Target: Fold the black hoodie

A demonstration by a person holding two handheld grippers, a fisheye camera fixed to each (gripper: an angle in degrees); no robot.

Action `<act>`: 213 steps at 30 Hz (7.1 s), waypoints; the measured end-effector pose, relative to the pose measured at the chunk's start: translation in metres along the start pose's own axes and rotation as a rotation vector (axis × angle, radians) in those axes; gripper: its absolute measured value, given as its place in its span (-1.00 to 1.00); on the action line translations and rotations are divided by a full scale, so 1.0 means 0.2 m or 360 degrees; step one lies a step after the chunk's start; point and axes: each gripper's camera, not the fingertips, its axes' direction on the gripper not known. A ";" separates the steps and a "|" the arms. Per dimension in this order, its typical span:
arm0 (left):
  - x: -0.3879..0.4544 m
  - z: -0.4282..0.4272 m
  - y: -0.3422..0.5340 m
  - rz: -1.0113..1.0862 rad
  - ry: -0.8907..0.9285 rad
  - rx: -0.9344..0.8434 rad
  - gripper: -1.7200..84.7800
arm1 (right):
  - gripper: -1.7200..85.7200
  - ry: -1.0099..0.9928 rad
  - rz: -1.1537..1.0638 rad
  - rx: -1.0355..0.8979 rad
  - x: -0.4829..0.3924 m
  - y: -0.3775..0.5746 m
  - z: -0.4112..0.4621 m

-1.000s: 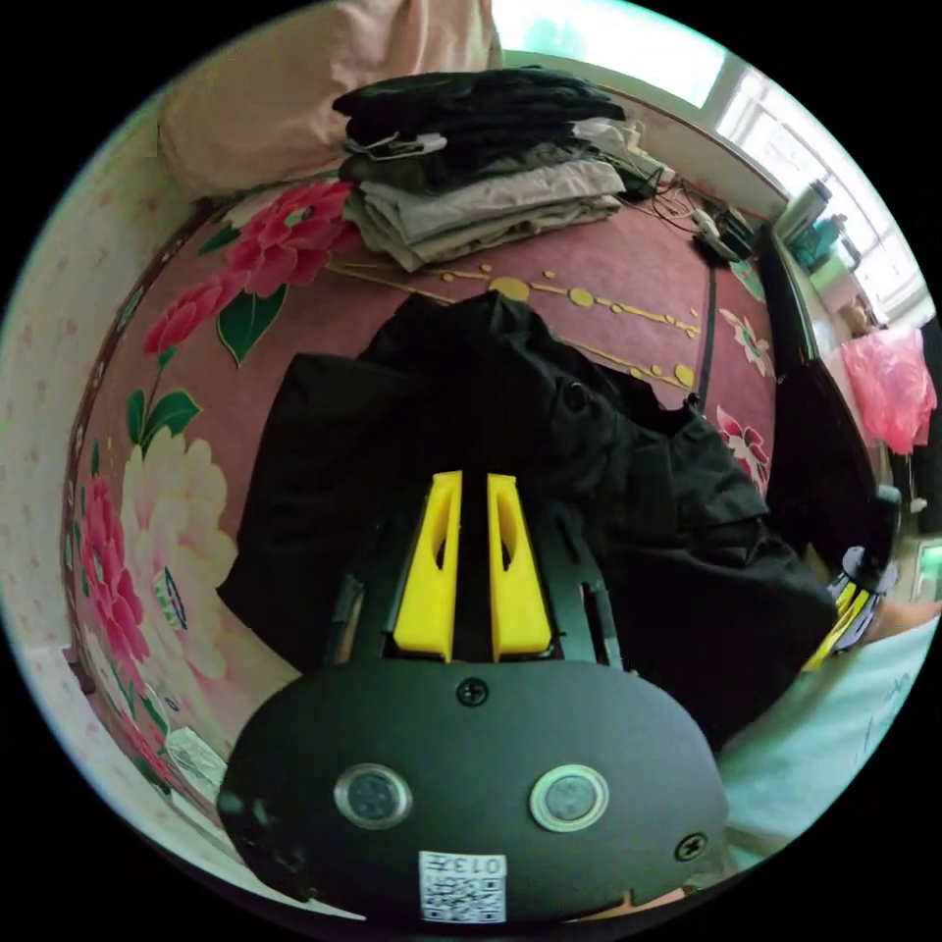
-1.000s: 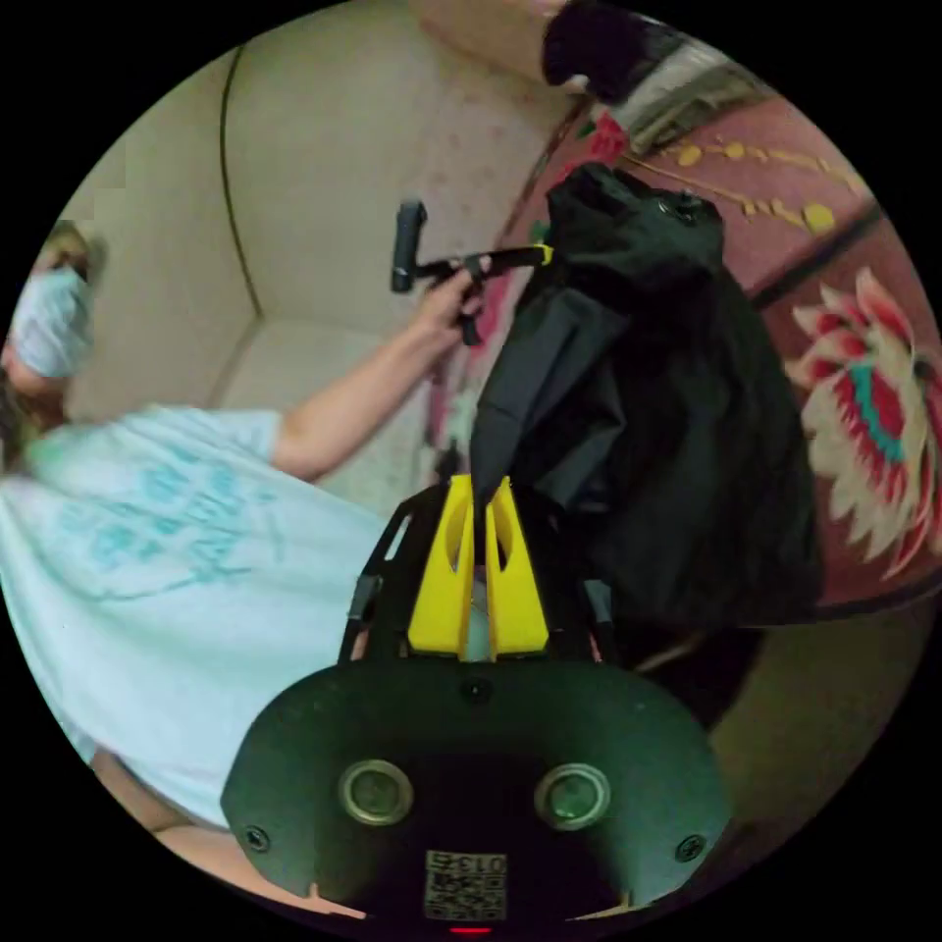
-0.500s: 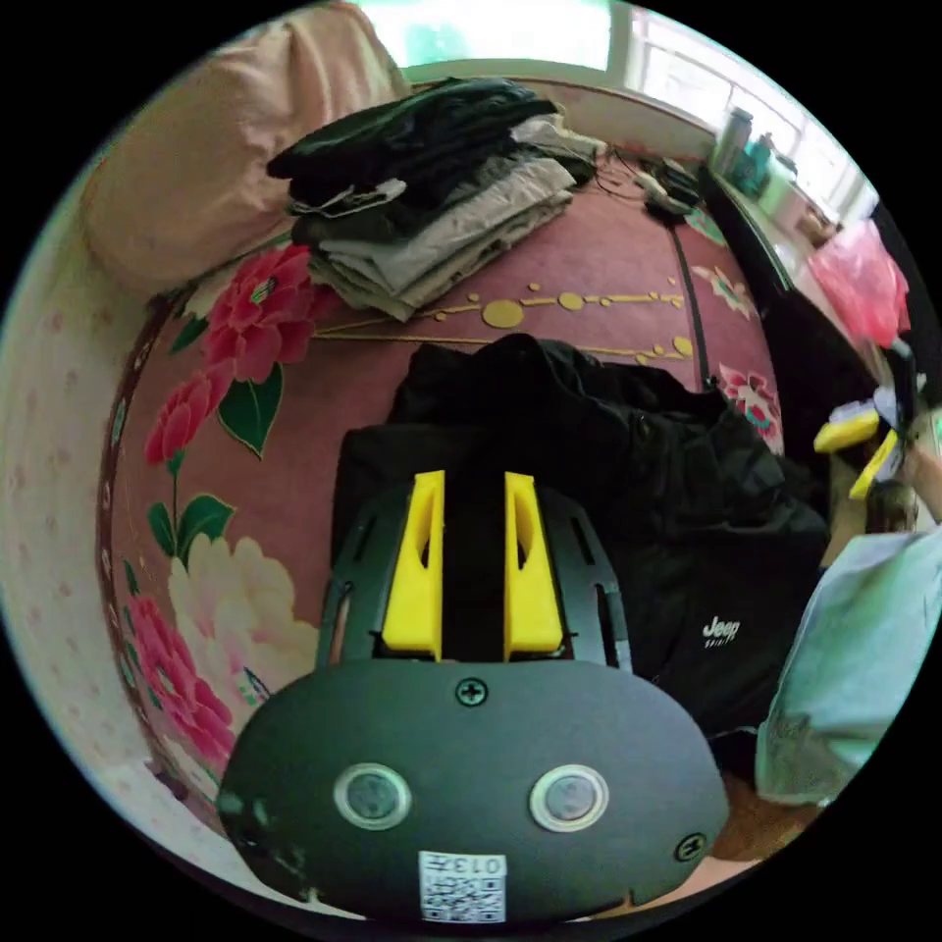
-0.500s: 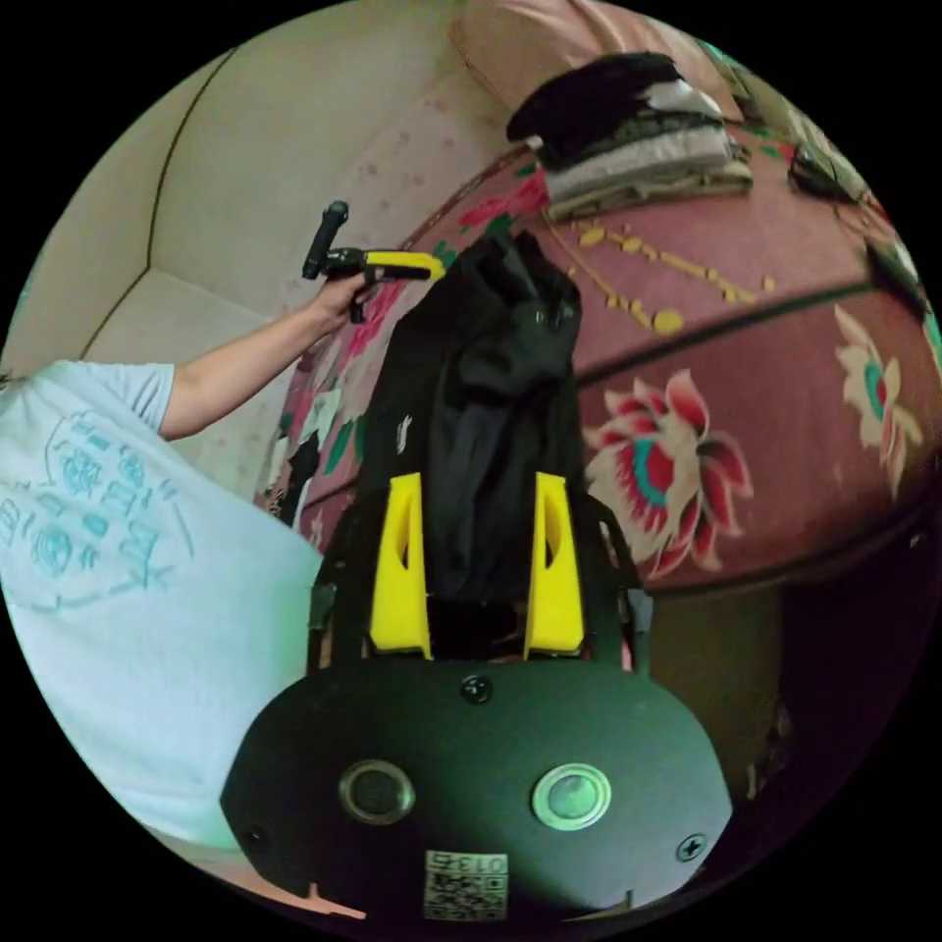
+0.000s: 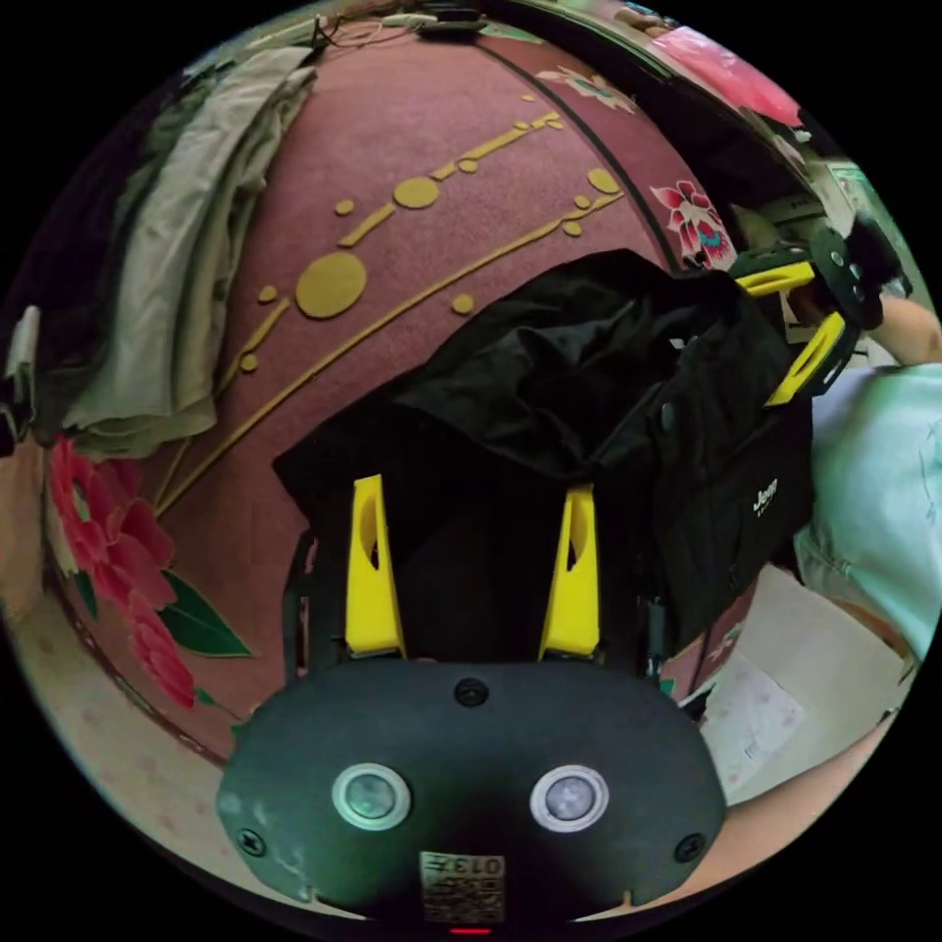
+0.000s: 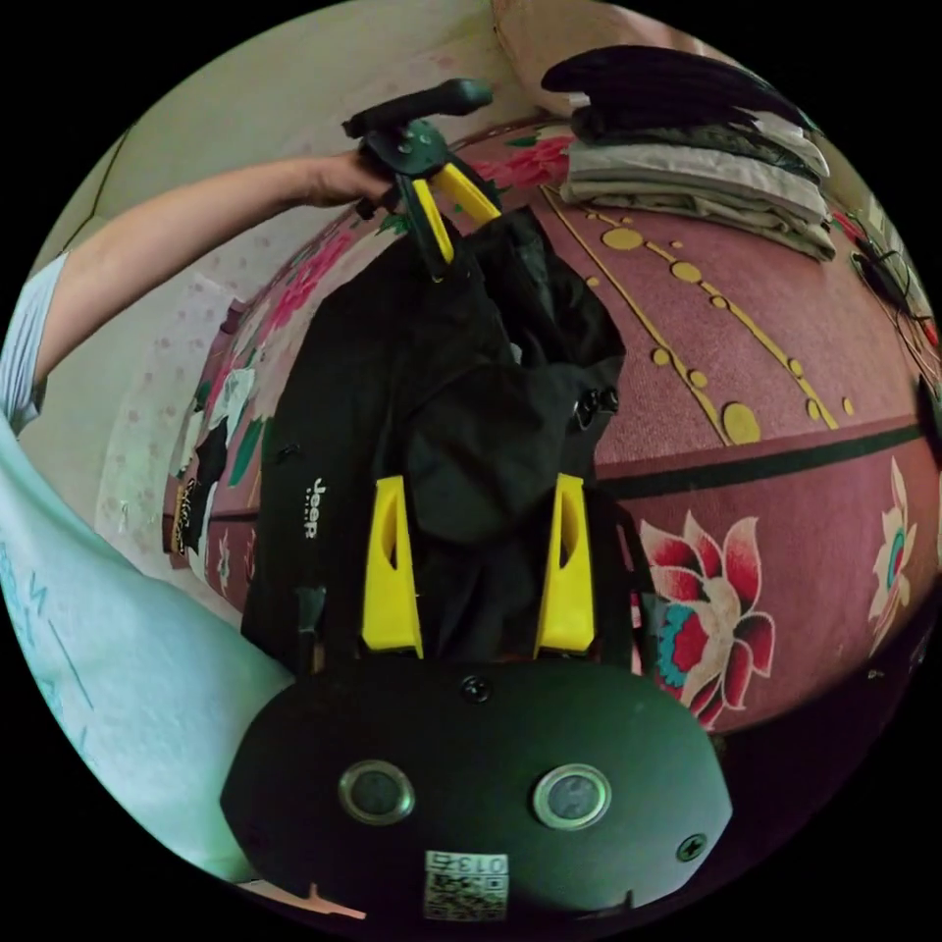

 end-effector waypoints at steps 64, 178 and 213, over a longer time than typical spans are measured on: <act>0.13 -0.12 0.69 -0.0881 0.0097 0.0378 -0.86 | -0.81 -0.1064 0.0270 -0.0132 0.35 -1.25 0.33; 2.17 -1.28 4.14 -0.2001 0.2130 0.2178 -0.80 | -0.92 -0.1268 0.0435 0.0075 0.53 -0.59 -0.06; 2.58 -1.39 2.92 -0.1415 0.0760 0.1319 -0.42 | -0.94 0.0017 -0.1163 0.0143 -1.45 -1.93 -0.09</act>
